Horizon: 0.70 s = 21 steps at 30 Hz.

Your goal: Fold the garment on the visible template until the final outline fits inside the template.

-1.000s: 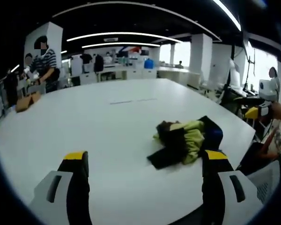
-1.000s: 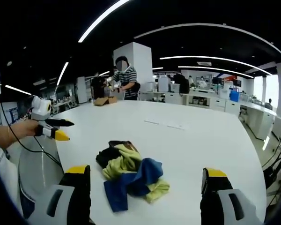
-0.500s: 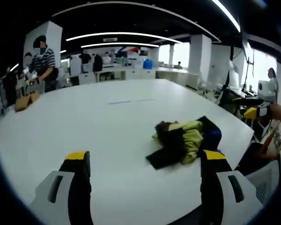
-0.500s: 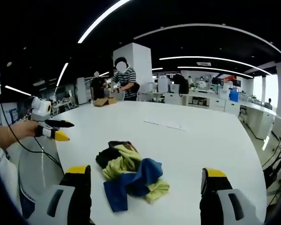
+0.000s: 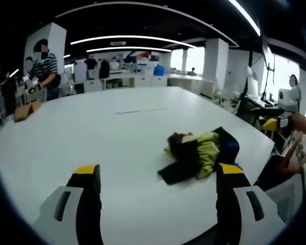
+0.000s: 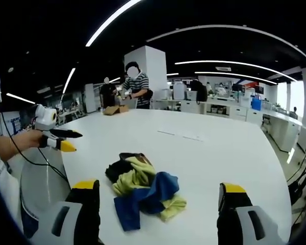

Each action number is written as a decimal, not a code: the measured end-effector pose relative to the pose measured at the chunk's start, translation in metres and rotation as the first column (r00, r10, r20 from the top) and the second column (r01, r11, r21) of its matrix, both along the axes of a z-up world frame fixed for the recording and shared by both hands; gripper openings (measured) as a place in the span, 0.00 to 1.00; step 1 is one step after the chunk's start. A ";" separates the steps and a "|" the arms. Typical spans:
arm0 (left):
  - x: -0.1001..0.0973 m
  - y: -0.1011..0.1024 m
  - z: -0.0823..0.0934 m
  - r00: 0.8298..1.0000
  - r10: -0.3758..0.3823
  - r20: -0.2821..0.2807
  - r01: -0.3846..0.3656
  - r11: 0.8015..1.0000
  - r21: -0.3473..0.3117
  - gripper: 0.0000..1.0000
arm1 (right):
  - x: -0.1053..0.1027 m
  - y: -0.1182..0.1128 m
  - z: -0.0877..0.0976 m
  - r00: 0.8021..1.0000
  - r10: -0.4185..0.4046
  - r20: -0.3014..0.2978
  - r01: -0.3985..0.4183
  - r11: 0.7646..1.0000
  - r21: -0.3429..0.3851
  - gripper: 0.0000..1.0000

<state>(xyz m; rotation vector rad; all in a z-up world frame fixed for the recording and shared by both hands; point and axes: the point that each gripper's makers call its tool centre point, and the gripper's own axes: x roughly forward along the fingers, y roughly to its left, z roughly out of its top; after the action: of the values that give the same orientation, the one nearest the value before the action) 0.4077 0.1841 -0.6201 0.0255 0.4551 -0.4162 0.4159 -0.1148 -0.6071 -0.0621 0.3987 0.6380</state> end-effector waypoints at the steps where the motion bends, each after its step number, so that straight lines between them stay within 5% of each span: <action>1: 0.001 -0.001 0.000 1.000 -0.003 -0.001 0.003 1.000 -0.001 0.89 | 0.000 0.000 0.000 1.000 0.002 0.001 -0.002 1.000 0.001 0.96; 11: 0.016 -0.019 -0.001 0.996 -0.083 0.031 0.084 0.996 -0.026 0.74 | 0.010 0.004 -0.008 0.999 0.025 -0.019 -0.025 0.999 0.023 0.89; 21: 0.037 -0.033 -0.004 0.987 -0.159 0.030 0.161 0.985 -0.060 0.61 | 0.025 0.019 -0.007 0.998 0.053 -0.038 -0.052 0.998 0.032 0.67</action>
<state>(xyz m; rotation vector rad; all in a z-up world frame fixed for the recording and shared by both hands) 0.4450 0.1516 -0.6238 0.0074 0.4165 -0.5871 0.4409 -0.0961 -0.6143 -0.0308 0.4255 0.6982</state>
